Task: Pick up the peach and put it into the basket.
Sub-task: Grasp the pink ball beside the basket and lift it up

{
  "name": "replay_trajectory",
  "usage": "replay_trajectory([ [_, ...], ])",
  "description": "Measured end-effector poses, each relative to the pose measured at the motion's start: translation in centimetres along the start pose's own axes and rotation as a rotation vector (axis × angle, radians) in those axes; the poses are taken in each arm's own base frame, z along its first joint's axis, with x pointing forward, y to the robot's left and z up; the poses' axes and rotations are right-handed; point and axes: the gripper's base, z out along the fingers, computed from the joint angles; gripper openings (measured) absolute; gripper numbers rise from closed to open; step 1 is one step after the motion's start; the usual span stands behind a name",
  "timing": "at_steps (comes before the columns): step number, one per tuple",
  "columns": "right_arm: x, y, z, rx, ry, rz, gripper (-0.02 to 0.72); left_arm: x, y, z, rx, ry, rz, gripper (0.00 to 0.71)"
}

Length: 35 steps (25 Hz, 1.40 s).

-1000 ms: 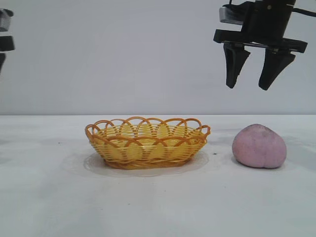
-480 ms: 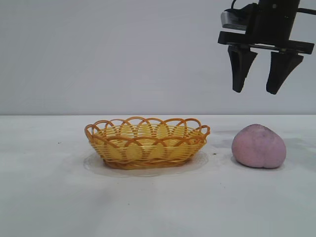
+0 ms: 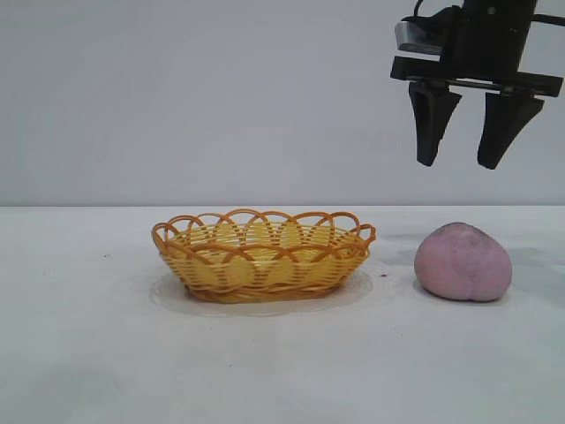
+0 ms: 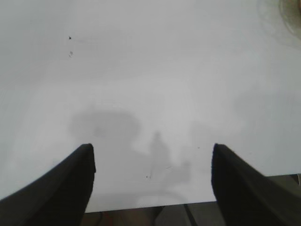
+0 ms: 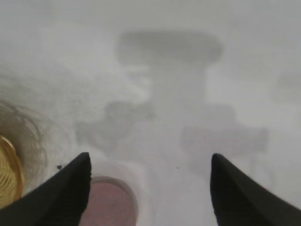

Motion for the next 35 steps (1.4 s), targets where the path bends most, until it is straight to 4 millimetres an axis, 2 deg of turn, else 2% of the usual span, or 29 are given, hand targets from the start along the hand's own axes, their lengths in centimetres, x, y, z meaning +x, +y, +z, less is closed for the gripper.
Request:
replay_trajectory([
  [5,0.0,0.0,0.0,0.0,0.0,0.0,0.492,3.6,-0.1,-2.2,0.021,-0.143,-0.013,0.513],
  [11,0.0,0.0,0.0,0.0,-0.002,0.0,0.492,6.3,-0.1,-5.0,0.036,-0.357,-0.017,0.513],
  [18,0.0,0.0,0.0,0.003,-0.001,-0.002,0.492,9.6,0.0,-6.3,0.041,-0.441,-0.015,0.513],
  [21,0.0,-0.1,-0.1,0.007,-0.005,-0.004,0.492,9.9,0.0,-6.4,0.042,-0.456,-0.015,0.513],
  [22,0.0,-0.1,-0.1,0.007,-0.005,-0.004,0.449,9.9,0.0,-6.4,0.045,-0.456,-0.009,0.513],
  [23,0.0,-0.1,-0.1,0.007,-0.005,-0.004,0.441,9.9,-0.1,-6.4,0.054,-0.455,-0.004,0.513],
  [26,0.0,-0.1,-0.1,0.009,-0.005,-0.006,0.445,9.9,-0.3,-6.2,0.067,-0.457,0.02,0.513],
  [27,0.0,-0.1,-0.1,0.01,-0.005,-0.006,0.398,9.9,-0.3,-6.0,0.066,-0.454,0.022,0.513],
  [35,0.1,-0.2,-0.1,0.02,0.004,-0.014,0.398,9.9,-0.4,-5.8,0.078,-0.463,0.022,0.513],
])
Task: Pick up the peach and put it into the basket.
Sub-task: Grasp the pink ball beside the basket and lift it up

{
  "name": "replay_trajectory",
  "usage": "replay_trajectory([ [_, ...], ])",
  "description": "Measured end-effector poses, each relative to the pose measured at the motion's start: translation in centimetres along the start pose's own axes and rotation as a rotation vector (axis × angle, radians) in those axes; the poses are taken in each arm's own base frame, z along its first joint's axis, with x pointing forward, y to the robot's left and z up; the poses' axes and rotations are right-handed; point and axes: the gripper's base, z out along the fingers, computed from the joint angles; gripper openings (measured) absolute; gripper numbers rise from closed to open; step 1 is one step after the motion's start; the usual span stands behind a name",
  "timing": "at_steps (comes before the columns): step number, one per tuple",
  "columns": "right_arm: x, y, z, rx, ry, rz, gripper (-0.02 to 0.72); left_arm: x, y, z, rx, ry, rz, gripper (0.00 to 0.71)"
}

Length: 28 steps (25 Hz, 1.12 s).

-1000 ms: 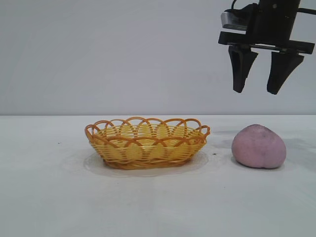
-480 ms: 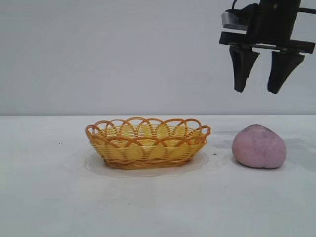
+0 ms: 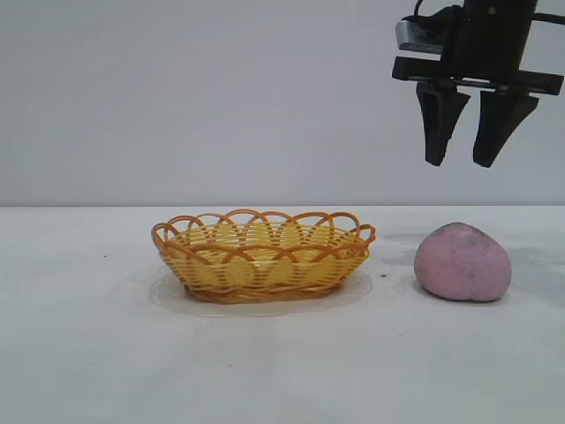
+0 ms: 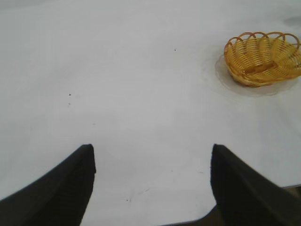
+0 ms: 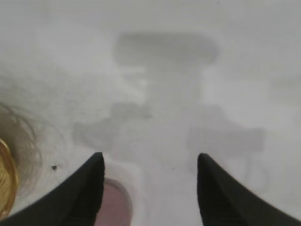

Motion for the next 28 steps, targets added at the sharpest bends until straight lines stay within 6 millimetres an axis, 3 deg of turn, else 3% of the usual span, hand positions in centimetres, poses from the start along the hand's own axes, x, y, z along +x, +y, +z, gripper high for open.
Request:
replay_trajectory([
  [20,0.5,-0.1,-0.1,0.012,0.05,-0.01,0.398,0.0,-0.1,0.1,-0.065,-0.005,-0.038,0.513],
  [28,1.1,0.3,-3.6,0.002,0.025,-0.012,0.398,0.0,-0.1,0.1,-0.065,-0.005,-0.036,0.513],
])
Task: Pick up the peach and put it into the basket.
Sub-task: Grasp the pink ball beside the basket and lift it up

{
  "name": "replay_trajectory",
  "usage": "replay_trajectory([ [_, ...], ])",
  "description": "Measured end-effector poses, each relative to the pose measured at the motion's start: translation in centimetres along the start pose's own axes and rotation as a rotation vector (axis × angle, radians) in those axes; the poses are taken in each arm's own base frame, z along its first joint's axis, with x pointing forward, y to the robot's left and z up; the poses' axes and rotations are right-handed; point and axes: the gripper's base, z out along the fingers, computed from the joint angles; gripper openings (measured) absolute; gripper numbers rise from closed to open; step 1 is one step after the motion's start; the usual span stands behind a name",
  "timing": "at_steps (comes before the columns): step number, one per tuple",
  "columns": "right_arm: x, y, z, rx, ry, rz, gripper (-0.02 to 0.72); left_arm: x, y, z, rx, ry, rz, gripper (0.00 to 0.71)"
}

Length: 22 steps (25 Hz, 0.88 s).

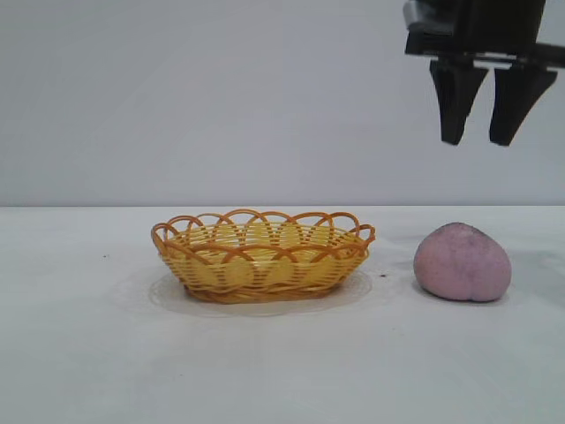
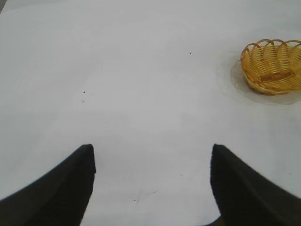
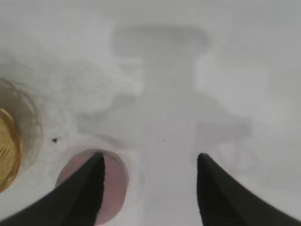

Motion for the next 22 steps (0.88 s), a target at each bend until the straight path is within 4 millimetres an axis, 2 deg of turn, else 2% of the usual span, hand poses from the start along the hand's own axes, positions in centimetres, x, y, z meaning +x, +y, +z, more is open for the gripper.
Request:
replay_trajectory([
  [3,0.6,0.4,-1.5,-0.009,0.009,-0.005,0.398,0.0,0.0,0.0,0.0,0.0,0.028,0.513],
  [6,1.1,1.9,-2.6,-0.024,0.018,-0.038,0.398,0.0,0.0,0.0,0.0,0.0,0.045,0.513],
  [11,1.4,5.1,-2.6,-0.05,0.04,-0.115,0.398,0.0,0.0,0.0,0.0,0.0,0.047,0.513],
  [13,1.5,5.7,-2.6,-0.053,0.041,-0.129,0.398,0.0,0.0,0.0,0.0,0.0,0.047,0.513],
  [20,1.7,5.9,-2.6,-0.058,0.06,-0.131,0.398,0.0,0.0,0.0,0.0,0.0,0.047,0.513],
  [22,2.1,5.9,-2.0,-0.062,0.083,-0.128,0.398,0.0,0.0,0.0,0.0,0.0,0.047,0.513],
])
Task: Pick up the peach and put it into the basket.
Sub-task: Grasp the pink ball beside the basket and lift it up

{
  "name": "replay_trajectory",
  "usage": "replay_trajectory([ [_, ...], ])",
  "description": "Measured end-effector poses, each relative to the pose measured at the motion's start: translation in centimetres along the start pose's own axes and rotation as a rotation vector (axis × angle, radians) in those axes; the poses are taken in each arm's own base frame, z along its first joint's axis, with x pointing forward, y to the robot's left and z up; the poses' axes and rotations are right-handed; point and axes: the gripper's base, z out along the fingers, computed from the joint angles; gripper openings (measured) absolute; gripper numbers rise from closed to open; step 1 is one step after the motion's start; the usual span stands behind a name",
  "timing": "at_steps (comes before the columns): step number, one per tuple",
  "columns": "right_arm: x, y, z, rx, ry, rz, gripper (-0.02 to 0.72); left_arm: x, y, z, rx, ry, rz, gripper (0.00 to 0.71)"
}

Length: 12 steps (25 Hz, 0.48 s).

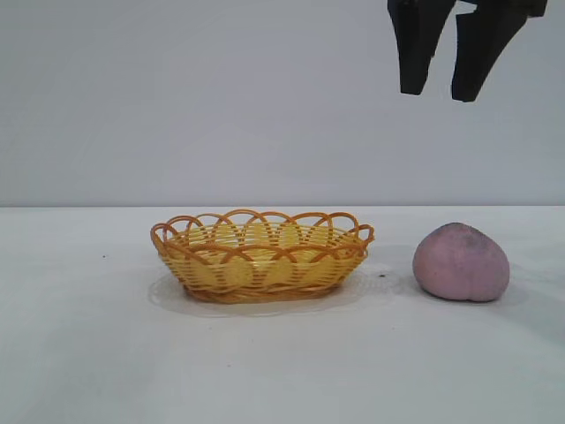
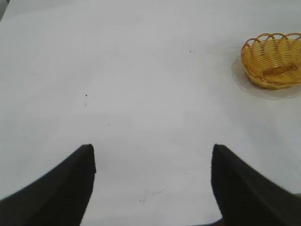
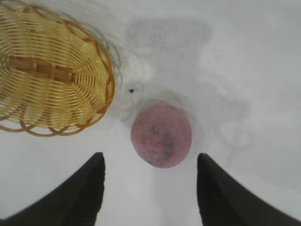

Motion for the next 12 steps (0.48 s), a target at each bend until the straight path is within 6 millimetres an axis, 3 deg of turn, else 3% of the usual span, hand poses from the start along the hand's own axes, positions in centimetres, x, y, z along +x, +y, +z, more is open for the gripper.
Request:
replay_trajectory([
  [6,2.0,-0.4,3.6,-0.001,0.075,0.021,0.398,0.0,0.0,0.0,0.0,0.0,0.0,0.513],
  [12,2.0,-0.5,4.7,-0.004,0.041,0.032,0.398,0.0,0.0,0.0,0.0,0.0,0.002,0.513],
])
